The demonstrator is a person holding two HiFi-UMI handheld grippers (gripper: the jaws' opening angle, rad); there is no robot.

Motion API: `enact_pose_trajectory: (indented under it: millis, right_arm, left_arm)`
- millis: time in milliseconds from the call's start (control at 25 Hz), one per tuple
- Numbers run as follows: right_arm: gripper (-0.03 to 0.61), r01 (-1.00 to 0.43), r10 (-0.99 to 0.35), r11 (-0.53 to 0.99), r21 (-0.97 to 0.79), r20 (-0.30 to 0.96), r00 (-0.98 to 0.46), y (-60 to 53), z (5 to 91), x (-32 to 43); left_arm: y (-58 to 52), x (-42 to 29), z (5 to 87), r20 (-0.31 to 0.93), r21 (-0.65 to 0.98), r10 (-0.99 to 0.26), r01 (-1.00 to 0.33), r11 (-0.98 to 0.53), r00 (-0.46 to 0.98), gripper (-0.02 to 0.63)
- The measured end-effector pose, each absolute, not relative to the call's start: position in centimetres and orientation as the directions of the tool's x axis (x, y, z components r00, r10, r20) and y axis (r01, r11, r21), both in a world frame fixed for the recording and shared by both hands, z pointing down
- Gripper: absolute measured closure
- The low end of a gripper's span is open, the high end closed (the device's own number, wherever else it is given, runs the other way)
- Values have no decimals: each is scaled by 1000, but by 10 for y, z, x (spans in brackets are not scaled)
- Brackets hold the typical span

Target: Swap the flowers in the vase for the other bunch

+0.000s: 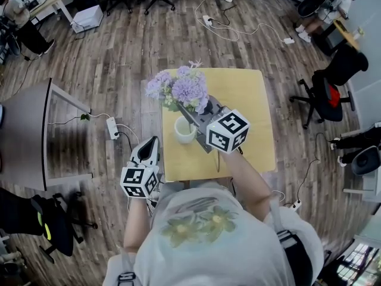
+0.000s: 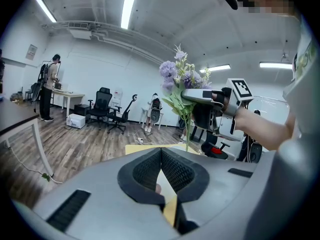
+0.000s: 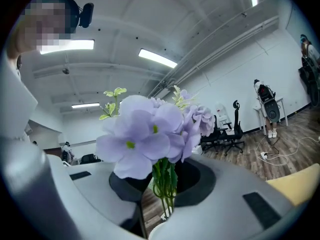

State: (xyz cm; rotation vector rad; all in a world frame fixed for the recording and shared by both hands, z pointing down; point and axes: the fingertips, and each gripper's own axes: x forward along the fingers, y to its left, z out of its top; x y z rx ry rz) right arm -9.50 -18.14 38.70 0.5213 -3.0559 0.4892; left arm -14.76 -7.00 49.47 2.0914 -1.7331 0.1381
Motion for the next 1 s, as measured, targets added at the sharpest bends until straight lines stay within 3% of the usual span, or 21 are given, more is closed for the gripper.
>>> enact_pose_trajectory:
  millis: [1000]
  right_arm:
    - [465, -315, -252, 888, -334, 217, -943, -155, 456, -84]
  left_arm:
    - [-71, -145, 499, 340, 254, -913, -957, -142, 226, 595]
